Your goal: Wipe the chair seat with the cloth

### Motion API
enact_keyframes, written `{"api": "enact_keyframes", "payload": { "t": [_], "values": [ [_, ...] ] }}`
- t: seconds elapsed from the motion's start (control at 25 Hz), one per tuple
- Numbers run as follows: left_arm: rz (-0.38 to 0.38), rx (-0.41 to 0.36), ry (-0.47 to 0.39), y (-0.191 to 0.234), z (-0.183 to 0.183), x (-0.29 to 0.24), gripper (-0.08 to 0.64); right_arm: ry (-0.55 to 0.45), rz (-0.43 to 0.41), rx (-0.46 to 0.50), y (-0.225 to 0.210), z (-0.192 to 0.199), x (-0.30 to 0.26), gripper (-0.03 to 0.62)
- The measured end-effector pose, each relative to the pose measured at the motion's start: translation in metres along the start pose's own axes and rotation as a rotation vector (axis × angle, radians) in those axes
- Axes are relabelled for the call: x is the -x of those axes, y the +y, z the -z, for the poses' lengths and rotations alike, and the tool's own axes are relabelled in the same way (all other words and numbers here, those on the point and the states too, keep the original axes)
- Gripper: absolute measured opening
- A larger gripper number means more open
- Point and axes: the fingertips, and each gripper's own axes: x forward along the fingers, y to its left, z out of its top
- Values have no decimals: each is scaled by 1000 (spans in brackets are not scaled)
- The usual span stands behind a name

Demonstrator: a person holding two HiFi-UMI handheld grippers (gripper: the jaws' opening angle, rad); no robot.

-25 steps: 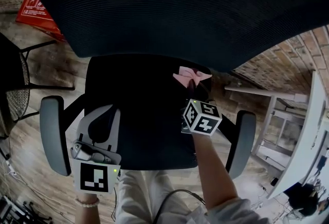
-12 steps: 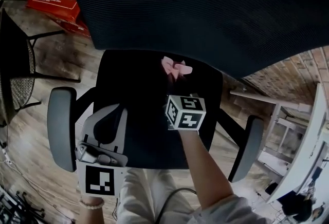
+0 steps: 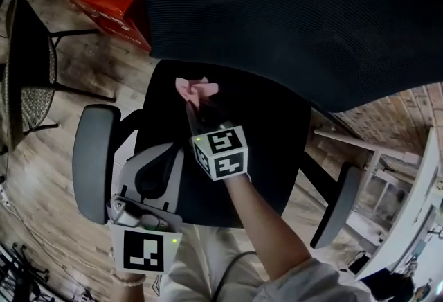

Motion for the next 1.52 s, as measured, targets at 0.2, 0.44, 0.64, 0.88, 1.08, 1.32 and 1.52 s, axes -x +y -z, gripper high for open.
{"api": "enact_keyframes", "payload": {
  "t": [0.2, 0.44, 0.64, 0.88, 1.08, 1.32, 1.52],
  "values": [
    [-17, 8, -14, 5, 1, 11, 18, -1, -177, 46, 61, 1, -11, 55],
    [-32, 9, -11, 12, 4, 21, 18, 25, -282, 52, 100, 15, -10, 55],
    [-29, -7, -5, 11, 7, 23, 18, 26, -210, 54, 85, 23, -4, 55],
    [-14, -28, 0, 6, 10, 24, 18, 31, -54, 55, 41, 31, 17, 55],
    [11, -59, 1, -3, 9, 22, 18, 36, 93, 21, -4, 46, 46, 55],
    [48, -95, -7, -18, 2, 17, 18, 29, 286, -47, -67, 67, 99, 55],
    [78, -114, -5, -26, 0, 15, 18, 34, 440, -73, -109, 83, 152, 55]
  ]
}}
